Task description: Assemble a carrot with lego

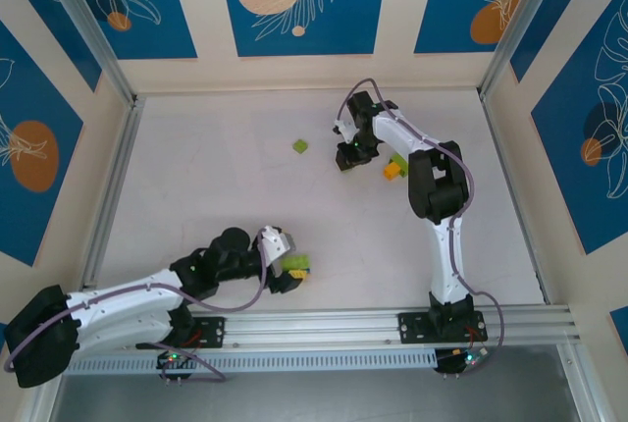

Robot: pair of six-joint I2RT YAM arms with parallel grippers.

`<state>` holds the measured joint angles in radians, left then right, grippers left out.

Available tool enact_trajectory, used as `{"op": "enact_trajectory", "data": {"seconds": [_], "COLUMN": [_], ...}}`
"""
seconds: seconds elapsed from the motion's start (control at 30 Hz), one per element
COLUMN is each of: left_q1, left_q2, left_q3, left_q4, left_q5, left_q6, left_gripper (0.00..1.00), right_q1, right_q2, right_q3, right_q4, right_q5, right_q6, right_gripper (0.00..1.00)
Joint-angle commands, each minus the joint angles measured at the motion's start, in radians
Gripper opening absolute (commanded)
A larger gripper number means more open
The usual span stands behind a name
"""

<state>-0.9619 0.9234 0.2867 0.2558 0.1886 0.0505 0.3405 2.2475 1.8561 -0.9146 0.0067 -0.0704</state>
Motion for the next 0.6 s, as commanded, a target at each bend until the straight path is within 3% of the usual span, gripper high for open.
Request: {"op": "enact_trajectory", "data": {"seconds": [0.0, 0.2, 0.57], "left_q1": [-0.023, -0.068, -0.074], "left_q2": [0.05, 0.118, -0.197], "left_q3": [-0.009, -0.088, -0.205], "left_q4": [0.049, 0.205, 0.215], "left_q5": [-0.018, -0.067, -0.094], "left_q6": [-0.025, -0.051, -0.035], "left_gripper": [0.92, 0.91, 0.9], "right_q1": [0.006, 0.006, 0.02], "right_q2": [-0.074, -0.085, -0.097], "right_q3": [-0.009, -0.015, -0.026], "right_q4": [-0.026, -0.025, -0.026], "right_q5": [-0.024, -0.025, -0.042], "right_q6": [0.021, 0.017, 0.013], "right_gripper": [0.28, 0.27, 0.27]}}
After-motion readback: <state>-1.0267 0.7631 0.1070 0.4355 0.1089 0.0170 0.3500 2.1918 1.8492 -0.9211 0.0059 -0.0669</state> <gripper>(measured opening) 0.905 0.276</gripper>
